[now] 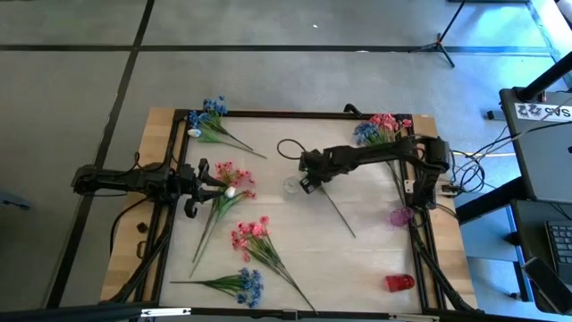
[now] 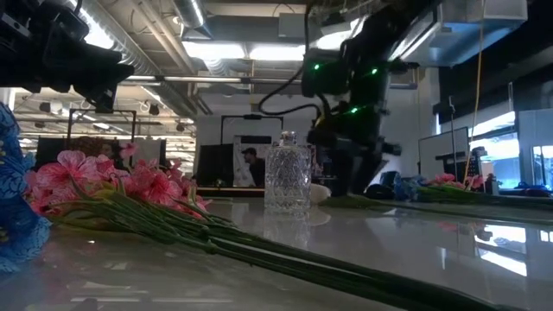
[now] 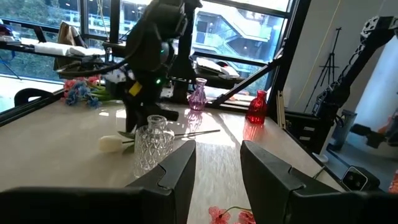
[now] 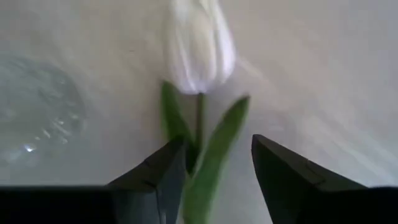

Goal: Sort flowers into vase by color
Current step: Put the top right white flower into the transparent vase, then adjust the purple vase

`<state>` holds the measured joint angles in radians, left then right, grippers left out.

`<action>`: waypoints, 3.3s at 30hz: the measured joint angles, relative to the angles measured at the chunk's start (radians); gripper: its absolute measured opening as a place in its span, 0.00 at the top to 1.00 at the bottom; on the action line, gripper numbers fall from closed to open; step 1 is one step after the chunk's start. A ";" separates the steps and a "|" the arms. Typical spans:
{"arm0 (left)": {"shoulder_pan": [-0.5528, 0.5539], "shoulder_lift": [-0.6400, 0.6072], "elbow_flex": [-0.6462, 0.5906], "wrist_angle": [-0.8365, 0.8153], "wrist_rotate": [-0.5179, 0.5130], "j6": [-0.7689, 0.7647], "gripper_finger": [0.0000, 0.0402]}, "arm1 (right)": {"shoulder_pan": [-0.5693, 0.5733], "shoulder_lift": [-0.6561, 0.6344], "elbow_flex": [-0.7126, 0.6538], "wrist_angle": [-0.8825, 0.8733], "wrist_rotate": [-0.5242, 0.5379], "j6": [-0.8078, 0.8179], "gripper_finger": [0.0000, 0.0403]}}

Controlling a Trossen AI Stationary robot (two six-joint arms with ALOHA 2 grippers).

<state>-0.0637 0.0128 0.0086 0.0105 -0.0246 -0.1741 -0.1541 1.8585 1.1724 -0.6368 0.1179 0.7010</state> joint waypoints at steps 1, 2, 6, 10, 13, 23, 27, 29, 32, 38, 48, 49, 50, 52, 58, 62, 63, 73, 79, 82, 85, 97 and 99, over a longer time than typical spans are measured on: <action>0.000 0.000 0.000 0.000 0.000 0.000 0.69 | 0.001 0.002 -0.008 0.001 -0.009 -0.006 0.56; 0.000 0.000 0.000 0.000 0.000 0.000 0.69 | 0.004 0.008 -0.011 0.002 -0.014 -0.016 0.56; 0.000 0.002 0.000 0.000 0.000 0.000 0.69 | 0.005 0.033 -0.006 0.025 -0.014 -0.028 0.61; 0.000 0.003 0.000 0.000 0.000 0.000 0.69 | 0.005 0.039 -0.005 0.027 0.004 -0.036 0.73; 0.000 0.001 0.000 0.001 0.000 0.000 0.69 | 0.006 0.031 -0.007 0.025 0.019 -0.030 0.89; 0.000 0.001 0.000 0.000 0.000 0.000 0.69 | 0.004 -0.150 -0.010 -0.036 0.175 -0.054 0.97; 0.000 0.001 0.000 0.000 0.000 0.000 0.69 | 0.020 -0.268 -0.010 0.077 0.266 -0.087 0.97; 0.000 0.001 0.000 0.000 0.000 0.000 0.69 | 0.048 -0.313 -0.009 0.196 0.311 -0.152 0.97; 0.000 0.001 0.000 0.000 0.000 0.000 0.69 | 0.101 -0.352 -0.009 0.430 0.336 -0.262 0.99; 0.000 0.000 0.000 0.000 -0.008 0.000 0.69 | 0.202 -0.363 -0.008 0.841 0.345 -0.515 0.98; 0.000 0.000 0.000 0.000 -0.011 0.000 0.69 | 0.226 -0.349 -0.008 1.069 0.476 -0.731 0.98; 0.000 0.000 0.000 0.001 -0.010 0.000 0.69 | 0.226 -0.349 -0.008 1.101 0.476 -0.737 0.98; 0.000 0.000 0.000 0.001 -0.011 0.000 0.69 | 0.225 -0.349 -0.008 1.134 0.476 -0.740 0.98; 0.000 0.000 0.000 0.001 -0.011 0.000 0.69 | 0.225 -0.351 -0.008 1.164 0.473 -0.754 0.98; 0.000 0.000 0.000 0.001 -0.011 0.000 0.69 | 0.226 -0.339 -0.008 1.152 0.467 -0.734 0.98; 0.000 0.000 0.000 0.000 -0.011 0.000 0.69 | 0.226 -0.295 -0.010 1.134 0.466 -0.727 0.98; 0.000 0.000 0.000 0.001 -0.011 0.000 0.69 | 0.226 -0.285 -0.010 1.137 0.466 -0.727 0.98; 0.000 0.000 0.000 0.001 -0.011 0.000 0.69 | 0.227 -0.255 -0.009 1.078 0.465 -0.700 0.96; 0.000 0.000 0.000 0.001 -0.011 0.000 0.69 | 0.233 -0.255 -0.009 0.963 0.427 -0.638 0.86; 0.000 0.000 0.000 0.001 -0.011 0.000 0.69 | 0.234 -0.256 -0.009 0.895 0.409 -0.597 0.78; 0.000 0.000 0.000 0.001 -0.011 0.000 0.69 | 0.234 -0.264 -0.009 0.843 0.404 -0.557 0.70; 0.000 0.000 0.000 0.001 -0.011 0.000 0.69 | 0.232 -0.404 -0.008 0.456 0.478 -0.413 0.46; 0.000 0.000 0.000 0.001 -0.011 0.000 0.69 | 0.221 -0.428 -0.008 0.339 0.554 -0.342 0.45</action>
<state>-0.0639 0.0128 0.0082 0.0113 -0.0357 -0.1743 0.0673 1.4307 1.1648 -0.2981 0.6718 0.3589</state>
